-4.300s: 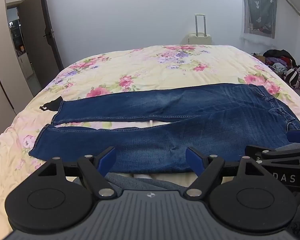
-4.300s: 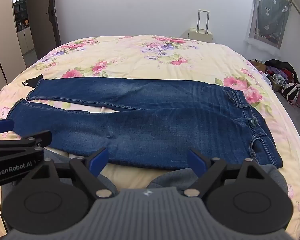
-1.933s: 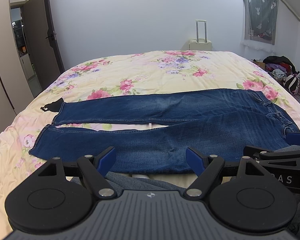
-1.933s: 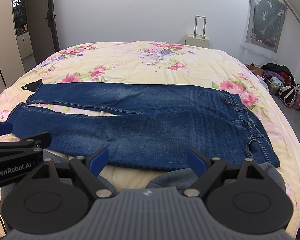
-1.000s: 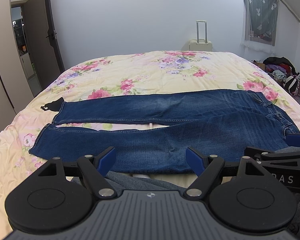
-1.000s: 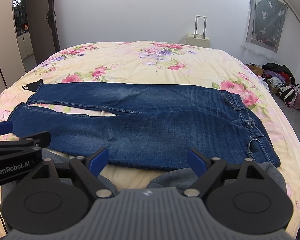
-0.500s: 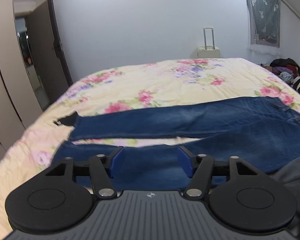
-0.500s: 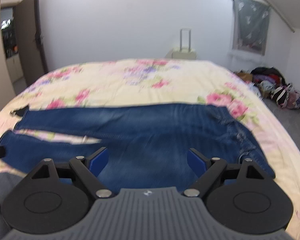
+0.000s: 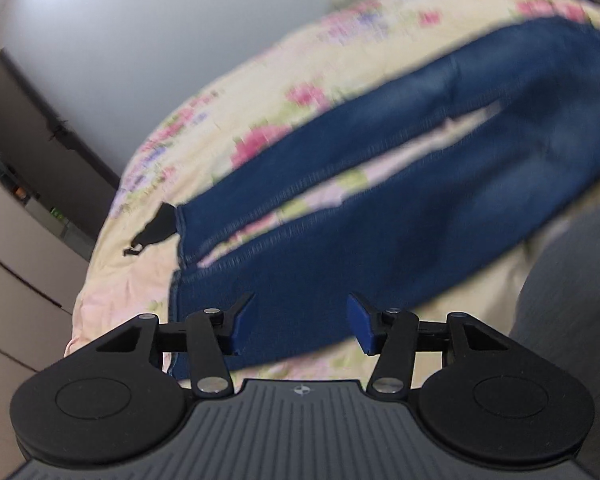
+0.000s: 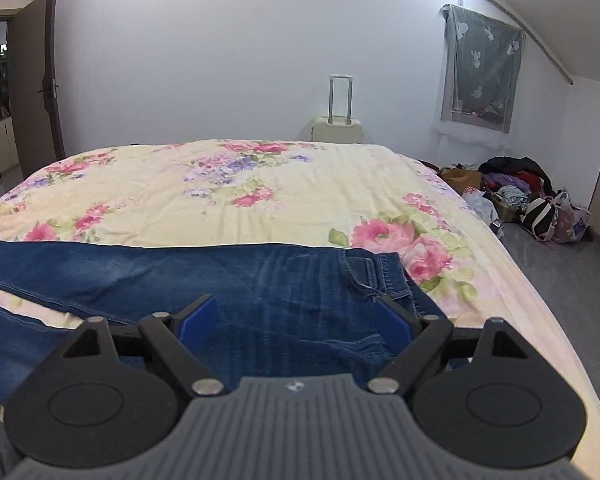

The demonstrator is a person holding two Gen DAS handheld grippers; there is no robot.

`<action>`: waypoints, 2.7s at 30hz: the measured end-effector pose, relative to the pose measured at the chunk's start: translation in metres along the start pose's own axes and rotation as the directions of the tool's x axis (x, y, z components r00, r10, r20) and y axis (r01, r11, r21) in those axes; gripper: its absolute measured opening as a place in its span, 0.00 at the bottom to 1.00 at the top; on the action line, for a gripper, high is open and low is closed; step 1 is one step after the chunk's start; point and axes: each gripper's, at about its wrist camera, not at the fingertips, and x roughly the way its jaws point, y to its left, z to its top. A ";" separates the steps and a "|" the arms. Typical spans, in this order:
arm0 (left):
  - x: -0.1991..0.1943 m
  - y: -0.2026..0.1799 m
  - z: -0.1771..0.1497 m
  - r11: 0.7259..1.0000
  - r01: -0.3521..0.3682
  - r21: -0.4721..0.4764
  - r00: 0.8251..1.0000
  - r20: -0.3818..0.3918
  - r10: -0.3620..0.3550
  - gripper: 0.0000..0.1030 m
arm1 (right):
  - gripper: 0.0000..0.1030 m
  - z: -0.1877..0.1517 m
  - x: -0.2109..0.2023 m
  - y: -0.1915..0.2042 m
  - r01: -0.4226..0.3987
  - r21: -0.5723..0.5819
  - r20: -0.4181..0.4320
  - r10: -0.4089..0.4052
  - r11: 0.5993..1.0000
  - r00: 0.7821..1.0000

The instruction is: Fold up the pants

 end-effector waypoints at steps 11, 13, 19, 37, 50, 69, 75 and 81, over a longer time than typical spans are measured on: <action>0.091 -0.024 -0.040 0.967 -0.058 0.250 0.981 -0.163 0.101 0.59 | 0.23 0.026 0.068 -0.060 -0.011 -0.443 -0.241 -0.107 0.896 0.965; 0.100 -0.027 -0.036 0.966 -0.081 0.247 0.978 -0.168 0.125 0.59 | 0.23 0.026 0.071 -0.070 -0.038 -0.508 -0.295 -0.133 0.860 0.946; 0.104 -0.016 -0.011 0.986 -0.101 0.129 0.967 -0.222 0.128 0.14 | 0.23 -0.002 0.060 -0.101 -0.215 -0.652 -0.463 -0.157 0.727 0.872; 0.077 0.023 0.065 0.916 -0.313 -0.250 0.908 -0.363 0.211 0.05 | 0.26 -0.130 0.069 -0.129 -0.565 -0.700 -0.584 0.105 0.436 0.805; 0.071 0.021 0.082 0.870 -0.398 -0.291 0.866 -0.432 0.252 0.05 | 0.16 -0.176 0.065 -0.134 -0.395 -0.779 -0.342 0.199 0.486 0.919; 0.019 0.096 0.108 0.721 -0.349 -0.598 0.937 -0.198 0.289 0.03 | 0.00 -0.010 0.021 -0.131 -0.107 -0.618 0.001 0.137 0.779 0.991; 0.049 0.128 0.151 0.735 -0.348 -0.582 0.938 -0.217 0.272 0.03 | 0.00 0.050 0.061 -0.113 -0.018 -0.538 0.041 0.047 0.843 0.998; 0.118 0.131 0.184 0.778 -0.364 -0.512 0.927 -0.277 0.252 0.03 | 0.00 0.086 0.150 -0.087 0.045 -0.513 -0.023 -0.066 0.857 0.998</action>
